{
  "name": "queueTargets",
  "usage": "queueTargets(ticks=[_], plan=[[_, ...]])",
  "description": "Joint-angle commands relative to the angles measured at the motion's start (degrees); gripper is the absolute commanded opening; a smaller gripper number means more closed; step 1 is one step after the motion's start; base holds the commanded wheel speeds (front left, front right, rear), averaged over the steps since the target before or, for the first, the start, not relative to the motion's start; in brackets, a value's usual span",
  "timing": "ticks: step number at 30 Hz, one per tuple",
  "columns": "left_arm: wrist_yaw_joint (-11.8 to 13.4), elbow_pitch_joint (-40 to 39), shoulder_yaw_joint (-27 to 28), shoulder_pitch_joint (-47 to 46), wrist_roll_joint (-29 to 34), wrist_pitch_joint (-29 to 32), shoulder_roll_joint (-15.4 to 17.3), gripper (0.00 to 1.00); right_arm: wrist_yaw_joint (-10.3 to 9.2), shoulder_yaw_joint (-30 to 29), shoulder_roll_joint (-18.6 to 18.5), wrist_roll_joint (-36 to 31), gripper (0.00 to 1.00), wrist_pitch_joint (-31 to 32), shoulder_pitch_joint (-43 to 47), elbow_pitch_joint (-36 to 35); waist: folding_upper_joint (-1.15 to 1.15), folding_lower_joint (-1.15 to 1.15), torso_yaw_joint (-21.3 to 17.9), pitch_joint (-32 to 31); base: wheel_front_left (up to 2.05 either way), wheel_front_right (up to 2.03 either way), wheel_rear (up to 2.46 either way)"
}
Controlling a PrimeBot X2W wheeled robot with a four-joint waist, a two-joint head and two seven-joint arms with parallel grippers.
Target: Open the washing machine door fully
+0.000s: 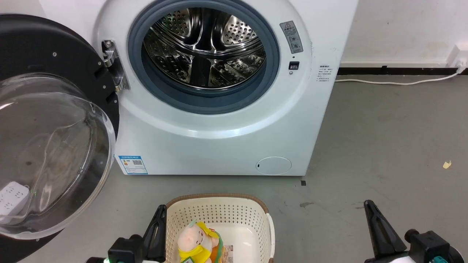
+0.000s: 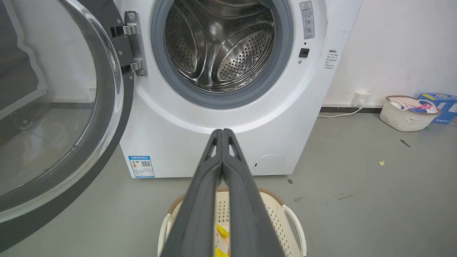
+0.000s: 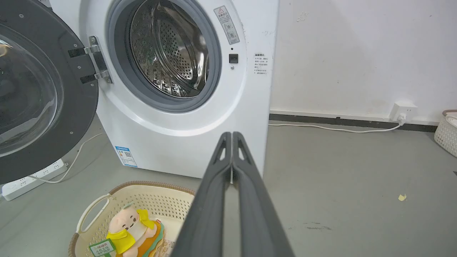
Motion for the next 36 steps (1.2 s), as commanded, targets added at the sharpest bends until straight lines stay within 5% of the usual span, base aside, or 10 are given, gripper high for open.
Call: queueTargets(ticks=[1,36], plan=[[0.09,-0.37,0.33,-0.56,0.40,0.32,0.01,0.00,0.01,0.05,0.03,-0.27,0.00,0.43,-0.66,-0.28,0.00,0.00,-0.02,0.01,0.00,0.00,0.00],[0.28,-1.99,2.14,-1.90,2.42,4.41,0.00,0.00,0.02,0.20,0.10,-1.68,0.00,4.54,-2.18,-1.48,0.00,0.00,-0.58,0.21,0.00,0.00,0.00]])
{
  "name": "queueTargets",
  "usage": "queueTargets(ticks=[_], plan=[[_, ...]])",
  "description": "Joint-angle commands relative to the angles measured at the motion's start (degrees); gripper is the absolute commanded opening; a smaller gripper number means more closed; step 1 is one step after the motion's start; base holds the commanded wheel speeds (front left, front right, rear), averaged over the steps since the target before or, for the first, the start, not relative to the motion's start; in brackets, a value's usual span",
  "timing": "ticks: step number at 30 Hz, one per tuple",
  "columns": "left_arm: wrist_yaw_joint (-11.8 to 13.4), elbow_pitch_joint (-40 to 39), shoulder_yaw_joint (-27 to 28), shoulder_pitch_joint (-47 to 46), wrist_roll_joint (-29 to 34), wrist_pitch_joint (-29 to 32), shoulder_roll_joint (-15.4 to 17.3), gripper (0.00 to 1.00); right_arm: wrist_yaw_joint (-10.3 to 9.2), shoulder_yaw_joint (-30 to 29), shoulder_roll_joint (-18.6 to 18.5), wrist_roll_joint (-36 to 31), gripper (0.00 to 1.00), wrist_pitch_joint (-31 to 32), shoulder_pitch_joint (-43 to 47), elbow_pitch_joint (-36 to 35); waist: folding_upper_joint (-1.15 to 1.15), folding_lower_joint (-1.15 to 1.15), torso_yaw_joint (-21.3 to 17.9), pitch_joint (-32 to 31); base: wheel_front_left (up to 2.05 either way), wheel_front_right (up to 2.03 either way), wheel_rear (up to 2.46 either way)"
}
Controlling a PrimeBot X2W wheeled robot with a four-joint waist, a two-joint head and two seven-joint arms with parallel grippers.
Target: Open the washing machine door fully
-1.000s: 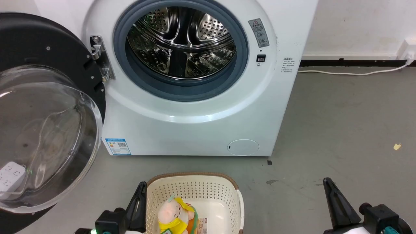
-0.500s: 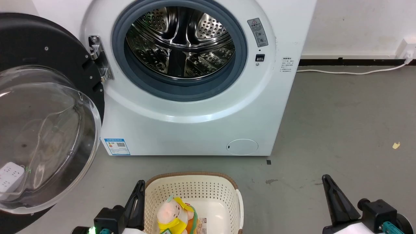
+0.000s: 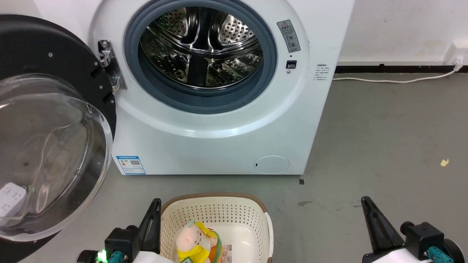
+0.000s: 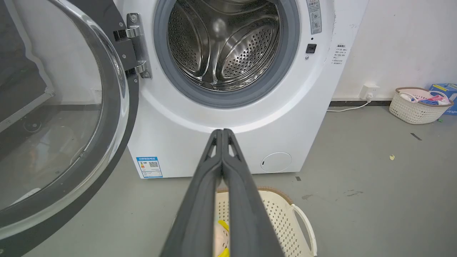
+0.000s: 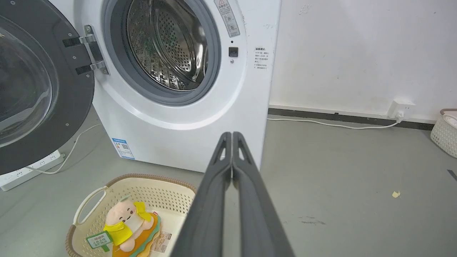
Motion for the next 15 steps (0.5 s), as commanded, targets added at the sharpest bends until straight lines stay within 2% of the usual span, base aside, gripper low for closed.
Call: queueTargets(ticks=[1,15], plan=[[0.25,-0.46,0.36,-0.72,0.48,0.41,0.02,0.00,0.02,0.09,0.10,-0.57,0.00,0.53,-1.04,-0.52,0.00,0.00,-0.02,0.01,0.00,0.00,0.00],[0.33,-1.11,1.09,-1.25,1.28,2.05,0.01,0.00,0.03,0.15,0.13,-1.14,0.00,2.18,-1.65,-1.00,0.00,0.00,-0.25,0.09,0.00,0.00,0.00]])
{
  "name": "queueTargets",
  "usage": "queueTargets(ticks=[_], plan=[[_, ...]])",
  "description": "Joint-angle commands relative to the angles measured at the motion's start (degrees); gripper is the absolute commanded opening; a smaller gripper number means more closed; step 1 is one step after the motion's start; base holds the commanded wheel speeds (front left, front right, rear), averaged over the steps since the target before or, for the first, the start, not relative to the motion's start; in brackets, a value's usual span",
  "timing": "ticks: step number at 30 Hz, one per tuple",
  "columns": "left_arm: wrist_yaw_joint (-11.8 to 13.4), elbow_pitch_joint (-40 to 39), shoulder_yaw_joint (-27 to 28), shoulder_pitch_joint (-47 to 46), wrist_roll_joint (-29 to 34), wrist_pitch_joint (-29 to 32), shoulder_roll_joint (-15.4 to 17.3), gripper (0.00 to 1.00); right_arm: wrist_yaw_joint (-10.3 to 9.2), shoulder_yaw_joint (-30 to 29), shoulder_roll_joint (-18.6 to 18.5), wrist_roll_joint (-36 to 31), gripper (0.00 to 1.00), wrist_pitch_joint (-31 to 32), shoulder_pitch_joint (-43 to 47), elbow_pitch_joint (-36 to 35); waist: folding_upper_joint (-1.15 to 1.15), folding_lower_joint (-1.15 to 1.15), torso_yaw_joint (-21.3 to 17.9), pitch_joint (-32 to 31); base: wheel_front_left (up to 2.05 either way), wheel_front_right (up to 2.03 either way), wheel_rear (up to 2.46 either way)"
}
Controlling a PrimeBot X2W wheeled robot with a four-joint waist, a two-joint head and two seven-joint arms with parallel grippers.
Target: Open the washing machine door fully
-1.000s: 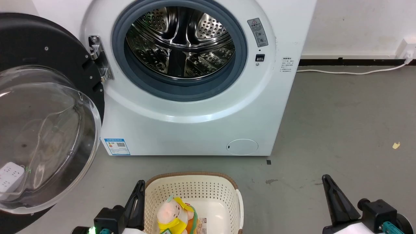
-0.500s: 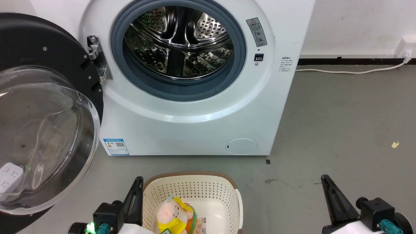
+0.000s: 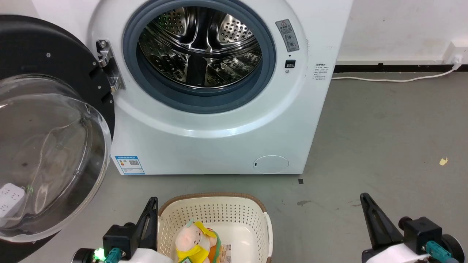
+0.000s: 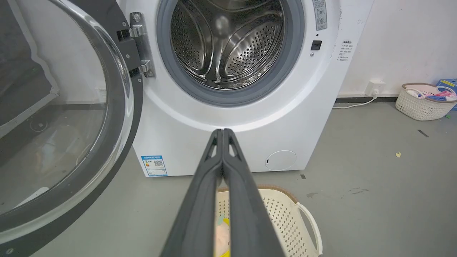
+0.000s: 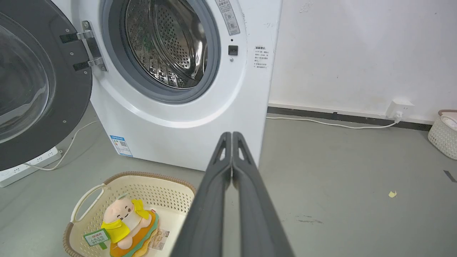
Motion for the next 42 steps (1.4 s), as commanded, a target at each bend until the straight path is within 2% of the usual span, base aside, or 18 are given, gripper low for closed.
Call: queueTargets(ticks=[1,42], plan=[[0.30,-0.50,0.16,-1.01,0.36,0.34,0.02,0.00,0.03,0.08,0.13,-0.54,0.00,0.35,-0.97,-0.60,0.00,0.00,-0.03,0.01,0.00,0.00,0.00],[0.52,-2.36,2.24,-2.54,2.67,5.03,0.00,0.00,0.05,0.25,0.20,-2.15,0.00,5.05,-2.71,-1.96,0.00,0.00,-0.66,0.25,0.00,0.00,0.00]])
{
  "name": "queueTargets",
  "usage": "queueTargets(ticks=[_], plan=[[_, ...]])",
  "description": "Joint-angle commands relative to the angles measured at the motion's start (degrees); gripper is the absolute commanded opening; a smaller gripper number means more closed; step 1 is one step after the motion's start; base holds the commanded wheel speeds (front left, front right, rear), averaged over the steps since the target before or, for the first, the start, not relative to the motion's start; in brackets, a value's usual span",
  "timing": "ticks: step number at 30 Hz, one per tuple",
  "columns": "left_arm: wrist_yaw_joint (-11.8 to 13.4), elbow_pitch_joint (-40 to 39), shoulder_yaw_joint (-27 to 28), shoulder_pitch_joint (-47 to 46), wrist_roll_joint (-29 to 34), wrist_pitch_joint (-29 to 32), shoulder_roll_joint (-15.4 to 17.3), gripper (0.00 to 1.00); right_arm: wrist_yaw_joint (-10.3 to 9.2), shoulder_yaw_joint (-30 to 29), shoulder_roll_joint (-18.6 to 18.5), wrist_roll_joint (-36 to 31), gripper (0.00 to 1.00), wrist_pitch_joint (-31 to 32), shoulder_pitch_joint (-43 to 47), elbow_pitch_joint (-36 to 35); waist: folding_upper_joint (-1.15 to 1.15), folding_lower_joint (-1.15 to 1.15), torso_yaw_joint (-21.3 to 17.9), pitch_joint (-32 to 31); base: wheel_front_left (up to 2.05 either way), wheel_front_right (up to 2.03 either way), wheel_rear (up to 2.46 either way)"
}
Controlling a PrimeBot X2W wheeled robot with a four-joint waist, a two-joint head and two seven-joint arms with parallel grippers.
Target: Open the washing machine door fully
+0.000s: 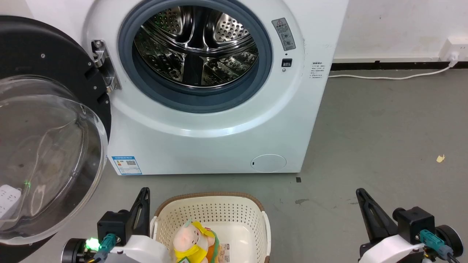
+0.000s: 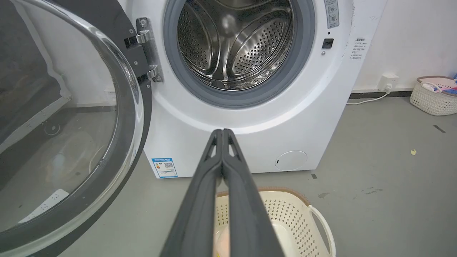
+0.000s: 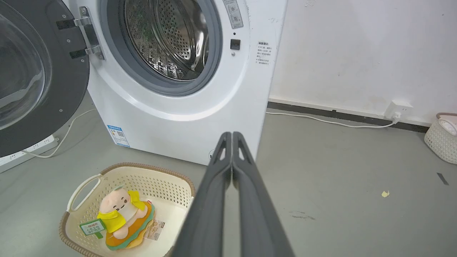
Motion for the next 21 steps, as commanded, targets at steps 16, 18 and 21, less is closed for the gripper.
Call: queueTargets(ticks=[16,18,21], plan=[[0.16,-1.10,1.00,-1.21,1.45,2.00,0.01,0.00,0.04,0.10,0.24,-0.98,0.00,1.99,-1.69,-1.04,0.00,0.00,-0.26,0.10,0.00,0.00,0.00],[0.17,-1.16,1.07,-1.26,1.52,2.15,0.00,0.00,0.05,0.10,0.24,-1.03,0.00,2.14,-1.74,-1.08,0.00,0.00,-0.28,0.10,0.00,0.00,0.00],[0.17,-1.16,1.07,-1.26,1.52,2.15,0.00,0.00,0.05,0.10,0.24,-1.03,0.00,2.14,-1.74,-1.08,0.00,0.00,-0.28,0.10,0.00,0.00,0.00]])
